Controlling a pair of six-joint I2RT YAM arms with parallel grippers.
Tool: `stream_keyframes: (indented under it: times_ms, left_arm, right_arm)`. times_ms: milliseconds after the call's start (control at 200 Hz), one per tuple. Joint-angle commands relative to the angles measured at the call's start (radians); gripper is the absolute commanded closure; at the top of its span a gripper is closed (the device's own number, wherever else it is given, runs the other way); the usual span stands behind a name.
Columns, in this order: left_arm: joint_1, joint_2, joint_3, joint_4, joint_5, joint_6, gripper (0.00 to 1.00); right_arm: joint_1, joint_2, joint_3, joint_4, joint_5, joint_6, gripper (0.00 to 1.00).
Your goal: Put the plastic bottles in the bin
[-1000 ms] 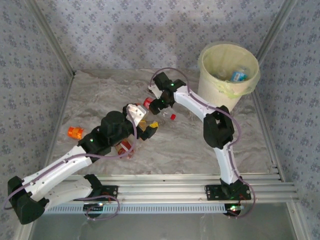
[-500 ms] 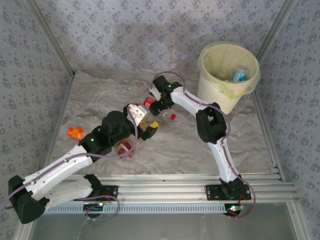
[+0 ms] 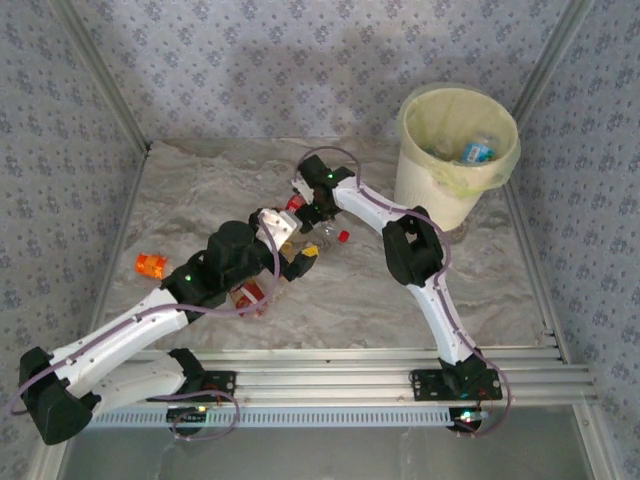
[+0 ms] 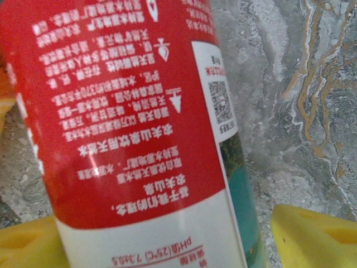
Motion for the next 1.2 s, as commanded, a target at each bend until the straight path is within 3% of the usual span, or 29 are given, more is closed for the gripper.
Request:
stream_keyframes:
  times_ms: [0, 560, 794, 1194]
  left_arm:
    - [0.007, 0.009, -0.003, 0.041, -0.007, 0.019, 0.0]
    - [0.01, -0.001, 0.003, 0.033, 0.001, 0.015, 0.0]
    - [0.01, -0.004, 0.002, 0.033, 0.003, 0.01, 0.0]
    - [0.01, -0.01, -0.012, 0.064, 0.016, -0.015, 0.0]
  right_arm:
    - [0.012, 0.036, 0.052, -0.042, 0.021, 0.003, 0.16]
    - [0.035, 0.014, 0.051, -0.026, 0.082, 0.03, 0.32]
    - [0.031, -0.108, -0.002, 0.009, 0.08, 0.067, 0.36]
    - [0.017, -0.37, -0.136, 0.052, 0.08, 0.081, 0.35]
